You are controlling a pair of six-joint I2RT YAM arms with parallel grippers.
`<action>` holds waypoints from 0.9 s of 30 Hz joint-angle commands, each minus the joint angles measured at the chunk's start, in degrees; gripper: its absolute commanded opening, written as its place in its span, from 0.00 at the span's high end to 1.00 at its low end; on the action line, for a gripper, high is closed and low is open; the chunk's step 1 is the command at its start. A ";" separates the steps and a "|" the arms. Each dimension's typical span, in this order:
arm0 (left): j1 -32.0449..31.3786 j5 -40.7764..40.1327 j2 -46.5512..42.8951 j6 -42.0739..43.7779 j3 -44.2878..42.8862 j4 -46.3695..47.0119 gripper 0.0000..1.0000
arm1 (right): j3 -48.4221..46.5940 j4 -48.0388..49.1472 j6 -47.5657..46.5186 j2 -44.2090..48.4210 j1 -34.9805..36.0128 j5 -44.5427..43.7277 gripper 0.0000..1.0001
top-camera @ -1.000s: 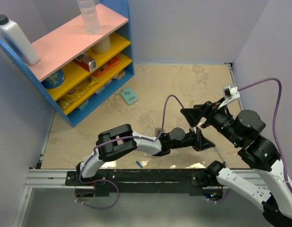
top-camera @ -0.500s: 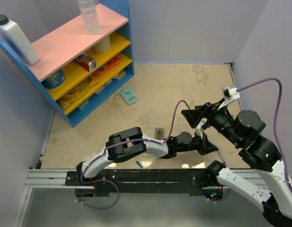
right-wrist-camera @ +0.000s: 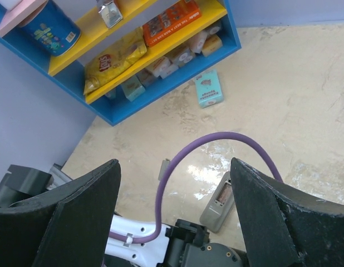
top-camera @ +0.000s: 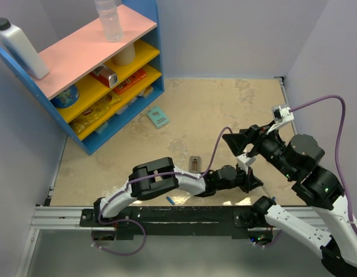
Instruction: Unload the batteries from the remote control
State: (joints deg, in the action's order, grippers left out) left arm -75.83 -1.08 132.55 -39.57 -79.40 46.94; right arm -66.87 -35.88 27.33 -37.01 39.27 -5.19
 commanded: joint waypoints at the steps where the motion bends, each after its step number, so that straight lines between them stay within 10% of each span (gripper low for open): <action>1: 0.07 -10.60 -7.46 8.01 4.41 -2.37 1.00 | -0.63 0.63 -1.14 0.72 0.11 -1.14 0.18; 27: 2.35 -27.92 -28.66 15.50 18.93 -8.95 1.00 | 3.50 2.04 -0.61 -2.18 0.02 0.44 0.17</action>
State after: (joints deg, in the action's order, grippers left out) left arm -74.96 -26.30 107.59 -24.43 -61.10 39.27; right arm -63.72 -35.48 26.98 -38.54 39.27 -4.99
